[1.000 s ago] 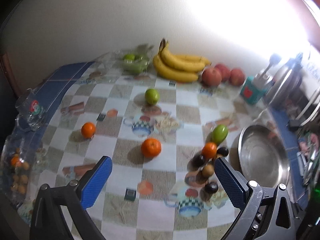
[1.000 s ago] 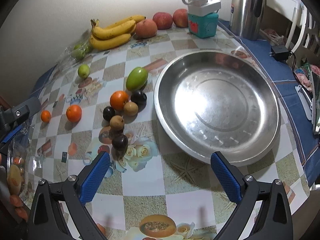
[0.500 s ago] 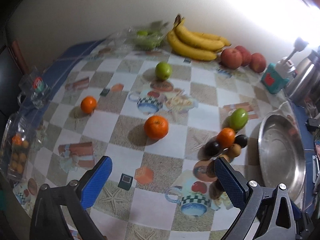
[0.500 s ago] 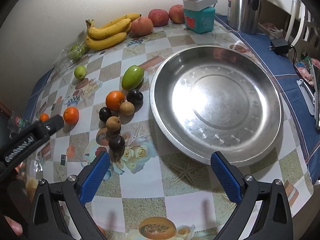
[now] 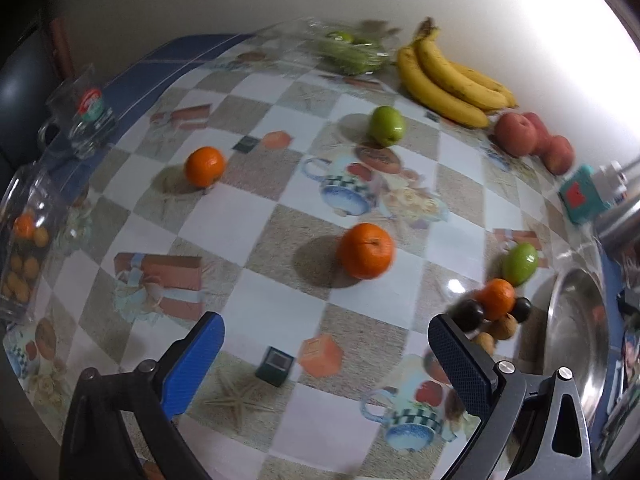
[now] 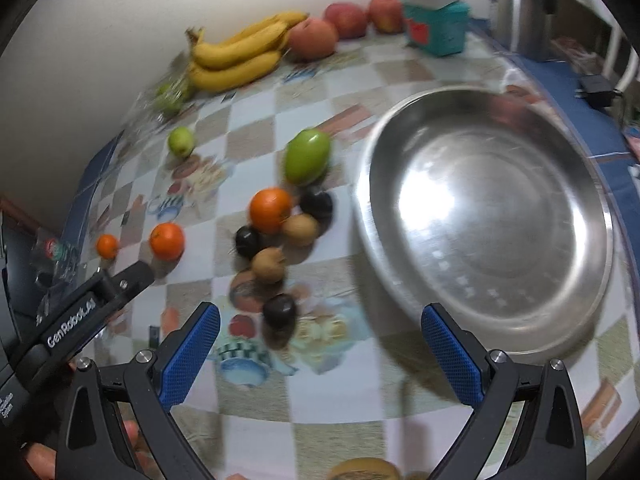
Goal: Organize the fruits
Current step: 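Grasp the dark plum with the right gripper while the left approaches a tangerine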
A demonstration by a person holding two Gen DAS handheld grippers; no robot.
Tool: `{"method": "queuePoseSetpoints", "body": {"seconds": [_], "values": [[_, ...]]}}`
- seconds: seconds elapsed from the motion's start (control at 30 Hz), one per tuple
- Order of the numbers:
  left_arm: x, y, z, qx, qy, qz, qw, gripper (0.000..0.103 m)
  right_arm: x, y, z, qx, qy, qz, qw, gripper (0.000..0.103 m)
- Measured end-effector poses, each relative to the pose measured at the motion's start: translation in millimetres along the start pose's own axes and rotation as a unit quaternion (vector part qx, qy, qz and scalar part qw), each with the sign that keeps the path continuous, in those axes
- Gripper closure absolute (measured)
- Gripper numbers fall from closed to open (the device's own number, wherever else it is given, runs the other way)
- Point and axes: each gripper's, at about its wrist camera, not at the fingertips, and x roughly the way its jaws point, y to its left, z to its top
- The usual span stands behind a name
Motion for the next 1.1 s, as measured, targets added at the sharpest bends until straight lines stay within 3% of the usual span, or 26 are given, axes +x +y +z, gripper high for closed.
{"method": "queuePoseSetpoints", "body": {"seconds": [0.1, 0.27, 0.37, 0.43, 0.57, 0.63, 0.7, 0.8, 1.0, 1.1], "values": [[6, 9, 1, -0.023, 0.010, 0.004, 0.9997, 0.000, 11, 11, -1, -0.020, 0.022, 0.001, 1.000, 0.002], [19, 15, 0, -0.031, 0.031, 0.020, 0.9988, 0.000, 18, 24, -1, -0.053, 0.020, -0.010, 0.998, 0.003], [25, 18, 0, -0.036, 0.041, 0.024, 0.9982, 0.000, 26, 30, -1, -0.066, 0.030, -0.016, 0.997, 0.015], [27, 21, 1, -0.042, 0.045, 0.024, 0.9978, 0.000, 32, 34, -1, -0.078, 0.037, -0.026, 0.996, 0.035], [28, 26, 1, -0.057, 0.052, 0.016, 0.9969, 0.000, 42, 34, -1, -0.080, 0.048, -0.030, 0.995, 0.040], [27, 28, 0, -0.064, 0.053, 0.009, 0.9965, 0.000, 43, 32, -1, -0.077, 0.051, -0.029, 0.995, 0.052], [26, 26, 0, -0.062, 0.052, 0.007, 0.9967, 0.000, 45, 30, 0, -0.074, 0.053, -0.031, 0.995, 0.054], [28, 24, 1, -0.061, 0.053, 0.006, 0.9967, 0.000, 48, 28, -1, -0.067, 0.059, -0.024, 0.996, 0.065], [28, 20, 3, -0.060, 0.052, -0.002, 0.9969, 0.000, 49, 33, 0, -0.070, 0.058, -0.016, 0.996, 0.076], [28, 19, 5, -0.059, 0.050, -0.013, 0.9970, 0.000, 47, 34, 1, -0.071, 0.054, -0.015, 0.996, 0.076]]}}
